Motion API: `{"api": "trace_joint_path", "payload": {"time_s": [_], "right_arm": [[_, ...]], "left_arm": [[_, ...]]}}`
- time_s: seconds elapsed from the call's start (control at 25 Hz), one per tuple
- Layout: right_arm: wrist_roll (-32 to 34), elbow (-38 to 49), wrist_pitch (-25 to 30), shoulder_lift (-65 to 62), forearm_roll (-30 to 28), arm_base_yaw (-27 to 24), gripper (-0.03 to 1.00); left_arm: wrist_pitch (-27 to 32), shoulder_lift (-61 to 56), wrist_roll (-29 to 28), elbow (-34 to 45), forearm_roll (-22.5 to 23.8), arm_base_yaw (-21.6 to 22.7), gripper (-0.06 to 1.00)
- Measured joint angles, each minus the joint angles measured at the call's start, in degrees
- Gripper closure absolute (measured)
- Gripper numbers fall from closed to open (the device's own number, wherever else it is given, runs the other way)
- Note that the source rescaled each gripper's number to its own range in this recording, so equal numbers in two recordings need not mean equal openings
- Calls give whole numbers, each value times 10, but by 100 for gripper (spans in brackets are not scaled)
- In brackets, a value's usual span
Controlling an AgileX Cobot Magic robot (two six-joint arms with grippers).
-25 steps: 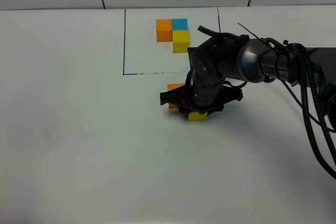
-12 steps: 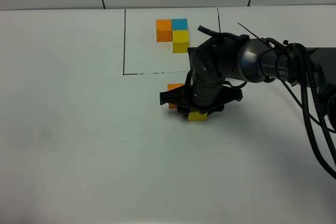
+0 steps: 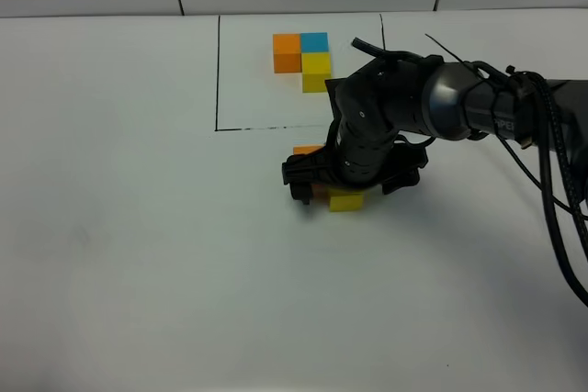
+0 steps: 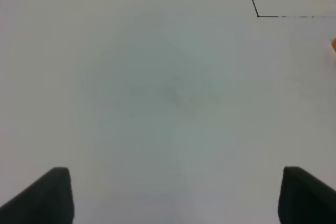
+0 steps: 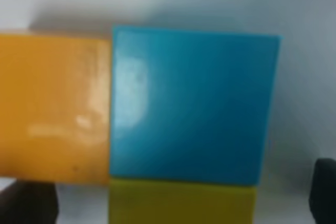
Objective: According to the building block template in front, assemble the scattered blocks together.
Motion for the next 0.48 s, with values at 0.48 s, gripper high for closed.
{"api": "trace_joint_path", "payload": {"time_s": [0.48], "right_arm": [[-42,0,27,-101,7,12,-1]], "left_arm": [[0,0,0,0,0,0,14]]}}
